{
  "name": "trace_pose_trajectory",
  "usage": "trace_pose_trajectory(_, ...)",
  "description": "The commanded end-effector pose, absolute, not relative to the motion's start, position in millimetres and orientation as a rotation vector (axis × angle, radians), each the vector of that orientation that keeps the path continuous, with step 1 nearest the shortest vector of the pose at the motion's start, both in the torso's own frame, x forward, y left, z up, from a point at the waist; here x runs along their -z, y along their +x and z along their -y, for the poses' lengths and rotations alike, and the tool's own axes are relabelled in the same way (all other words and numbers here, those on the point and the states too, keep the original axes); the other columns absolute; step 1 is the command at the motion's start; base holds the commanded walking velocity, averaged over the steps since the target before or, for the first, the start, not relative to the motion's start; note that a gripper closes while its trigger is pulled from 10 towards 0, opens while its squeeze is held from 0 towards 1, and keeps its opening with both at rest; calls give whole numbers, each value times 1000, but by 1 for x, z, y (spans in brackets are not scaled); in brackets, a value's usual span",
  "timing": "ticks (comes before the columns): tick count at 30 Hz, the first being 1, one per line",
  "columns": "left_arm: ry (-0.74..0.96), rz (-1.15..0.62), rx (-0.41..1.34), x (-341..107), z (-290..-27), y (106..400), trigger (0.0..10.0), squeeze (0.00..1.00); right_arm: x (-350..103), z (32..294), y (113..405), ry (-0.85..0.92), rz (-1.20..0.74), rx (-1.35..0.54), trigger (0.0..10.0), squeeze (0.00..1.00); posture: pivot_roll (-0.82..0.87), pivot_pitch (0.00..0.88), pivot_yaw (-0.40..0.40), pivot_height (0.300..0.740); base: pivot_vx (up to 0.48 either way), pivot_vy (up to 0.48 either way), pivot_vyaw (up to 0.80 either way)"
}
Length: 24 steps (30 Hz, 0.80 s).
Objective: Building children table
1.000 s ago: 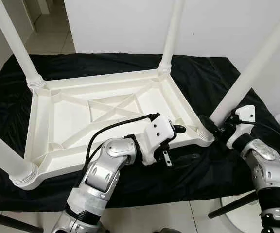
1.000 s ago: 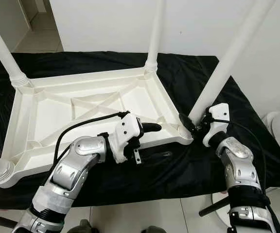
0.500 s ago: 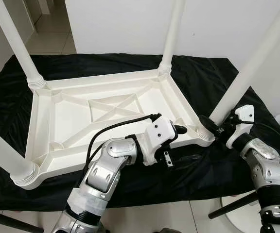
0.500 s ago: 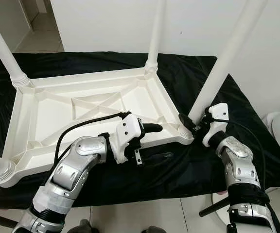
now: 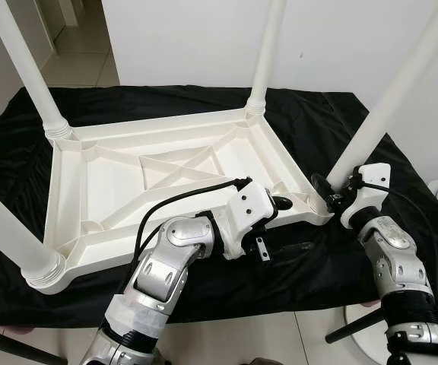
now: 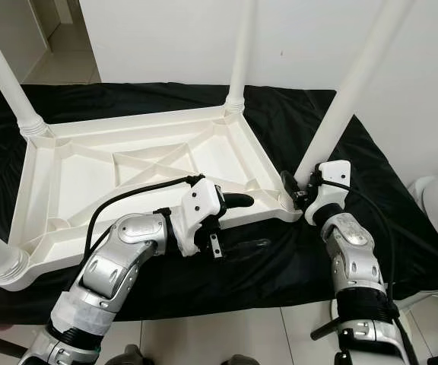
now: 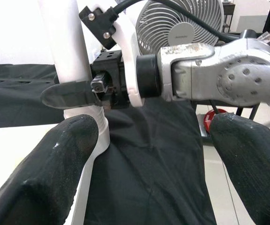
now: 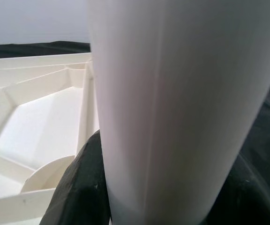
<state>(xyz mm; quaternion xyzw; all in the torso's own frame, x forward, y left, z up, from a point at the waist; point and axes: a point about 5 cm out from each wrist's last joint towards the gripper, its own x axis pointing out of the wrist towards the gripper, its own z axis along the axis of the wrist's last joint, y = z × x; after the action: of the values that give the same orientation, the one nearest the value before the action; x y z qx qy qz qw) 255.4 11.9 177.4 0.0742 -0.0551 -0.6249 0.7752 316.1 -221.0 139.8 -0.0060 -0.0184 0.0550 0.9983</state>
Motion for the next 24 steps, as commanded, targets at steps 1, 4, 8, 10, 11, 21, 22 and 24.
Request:
trace_pose_trajectory(1,161,131,1223,-181,-14,263,10000,0,-129,221,313,5,-24,-13,10000,0,-18,1,-24,740,0,0,0)
trace_pose_trajectory(4,161,134,1210,-181,-14,265,10000,0,-129,210,310,42,-22,100,10000,0,-19,0,-29,740,0,0,0)
trace_pose_trajectory(8,161,136,1196,-182,-15,268,10000,0,-128,197,305,89,-34,260,10000,0,-18,0,-33,740,0,0,0)
trace_pose_trajectory(10,161,136,1196,-182,-15,268,10000,0,-128,197,305,89,-34,260,10000,0,-18,0,-33,740,0,0,0)
trace_pose_trajectory(11,162,136,1193,-182,-15,268,10000,0,-127,194,303,99,-40,310,10000,0,-17,0,-34,740,0,0,0)
trace_pose_trajectory(21,164,140,1168,-183,-17,273,10000,0,-131,171,292,166,-43,490,10000,0,-15,0,-34,740,0,0,0)
trace_pose_trajectory(22,164,140,1168,-183,-17,273,10000,0,-131,171,292,166,-43,490,10000,0,-15,0,-34,740,0,0,0)
trace_pose_trajectory(24,165,141,1165,-183,-18,273,10000,0,-132,170,291,157,-37,497,10000,0,-19,0,-34,740,0,0,0)
